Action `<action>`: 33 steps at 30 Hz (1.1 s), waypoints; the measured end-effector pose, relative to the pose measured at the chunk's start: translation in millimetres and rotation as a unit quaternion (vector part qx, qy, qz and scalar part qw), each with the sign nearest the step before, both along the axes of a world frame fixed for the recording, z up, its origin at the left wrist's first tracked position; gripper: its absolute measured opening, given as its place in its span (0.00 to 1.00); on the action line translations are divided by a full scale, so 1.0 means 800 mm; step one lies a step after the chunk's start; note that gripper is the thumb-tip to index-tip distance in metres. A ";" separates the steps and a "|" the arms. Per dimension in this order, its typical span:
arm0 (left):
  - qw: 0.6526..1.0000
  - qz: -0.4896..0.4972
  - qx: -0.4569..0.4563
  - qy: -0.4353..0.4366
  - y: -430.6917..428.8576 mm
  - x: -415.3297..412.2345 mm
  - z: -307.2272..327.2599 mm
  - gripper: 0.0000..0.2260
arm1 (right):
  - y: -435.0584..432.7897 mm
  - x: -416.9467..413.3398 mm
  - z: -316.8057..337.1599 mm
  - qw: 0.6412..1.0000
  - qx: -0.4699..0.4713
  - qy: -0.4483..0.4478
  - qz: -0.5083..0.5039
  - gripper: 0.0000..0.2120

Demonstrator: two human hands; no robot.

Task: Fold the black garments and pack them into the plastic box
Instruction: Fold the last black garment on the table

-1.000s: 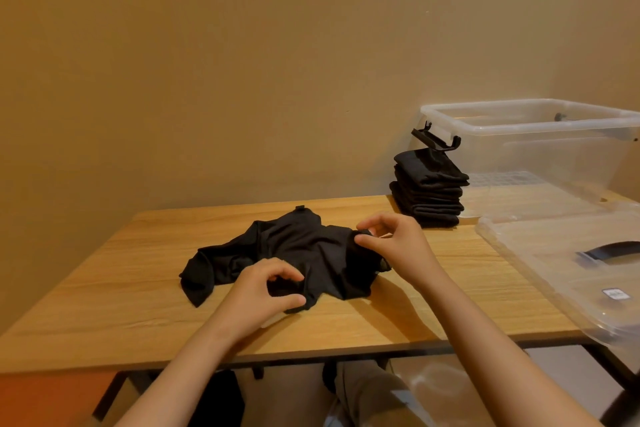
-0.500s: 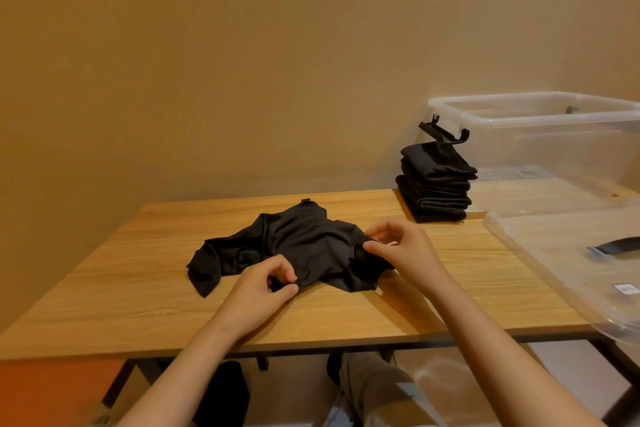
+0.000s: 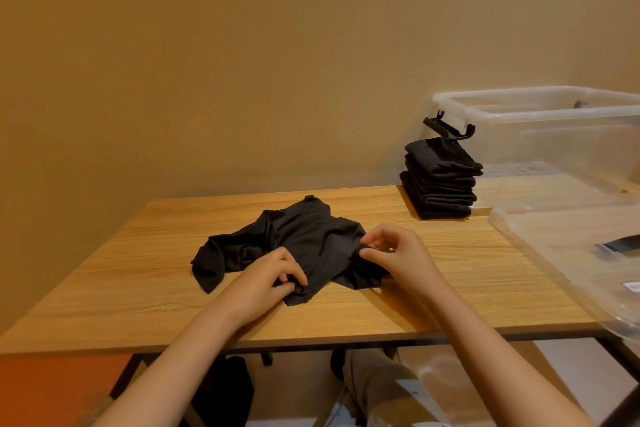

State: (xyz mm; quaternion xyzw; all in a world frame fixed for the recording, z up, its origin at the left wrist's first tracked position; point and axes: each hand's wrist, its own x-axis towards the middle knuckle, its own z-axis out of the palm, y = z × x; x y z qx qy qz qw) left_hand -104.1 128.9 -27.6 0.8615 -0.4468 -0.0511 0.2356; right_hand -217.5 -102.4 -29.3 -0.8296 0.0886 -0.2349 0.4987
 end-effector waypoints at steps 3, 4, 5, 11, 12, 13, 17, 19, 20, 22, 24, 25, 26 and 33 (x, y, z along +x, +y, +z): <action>0.999 0.010 -0.030 0.006 0.004 0.004 0.008 0.08 | -0.002 0.003 0.007 1.000 0.001 -0.005 -0.006 0.05; 0.999 0.013 -0.050 0.011 0.006 0.007 0.014 0.07 | -0.004 0.004 0.012 1.000 0.001 -0.008 -0.011 0.05; 0.997 0.016 -0.070 0.016 0.007 0.009 0.021 0.07 | -0.007 0.005 0.019 1.000 0.000 -0.012 -0.016 0.04; 0.987 0.035 -0.153 0.027 0.004 0.026 0.089 0.04 | -0.022 0.015 0.078 0.996 -0.032 -0.063 -0.051 0.03; 0.985 0.038 -0.165 0.029 0.002 0.028 0.103 0.03 | -0.025 0.016 0.090 0.995 -0.034 -0.077 -0.052 0.03; 0.983 0.041 -0.174 0.033 0.000 0.030 0.117 0.03 | -0.027 0.017 0.101 0.994 -0.034 -0.091 -0.052 0.03; 0.977 0.028 -0.204 0.055 -0.003 0.035 0.170 0.03 | -0.033 0.015 0.146 0.987 -0.034 -0.147 -0.053 0.03; 0.977 0.029 -0.210 0.033 -0.002 0.041 0.198 0.03 | -0.037 0.013 0.170 0.984 -0.040 -0.166 -0.054 0.02; 0.976 0.031 -0.214 0.022 -0.001 0.045 0.212 0.03 | -0.039 0.013 0.183 0.982 -0.049 -0.176 -0.057 0.02; 0.973 0.038 -0.226 -0.001 0.001 0.050 0.242 0.02 | -0.044 0.012 0.210 0.976 -0.061 -0.198 -0.069 0.03; 0.968 0.043 -0.247 -0.028 0.004 0.052 0.272 0.02 | -0.050 0.012 0.236 0.970 -0.061 -0.223 -0.080 0.02; 0.964 0.045 -0.260 -0.037 0.005 0.052 0.286 0.03 | -0.052 0.012 0.248 0.966 -0.061 -0.236 -0.085 0.02; 0.959 0.046 -0.275 -0.044 0.007 0.052 0.299 0.03 | -0.054 0.012 0.259 0.962 -0.062 -0.249 -0.091 0.02; 0.928 0.052 -0.364 -0.049 0.018 0.052 0.358 0.05 | -0.054 0.012 0.323 0.949 -0.080 -0.289 -0.101 0.05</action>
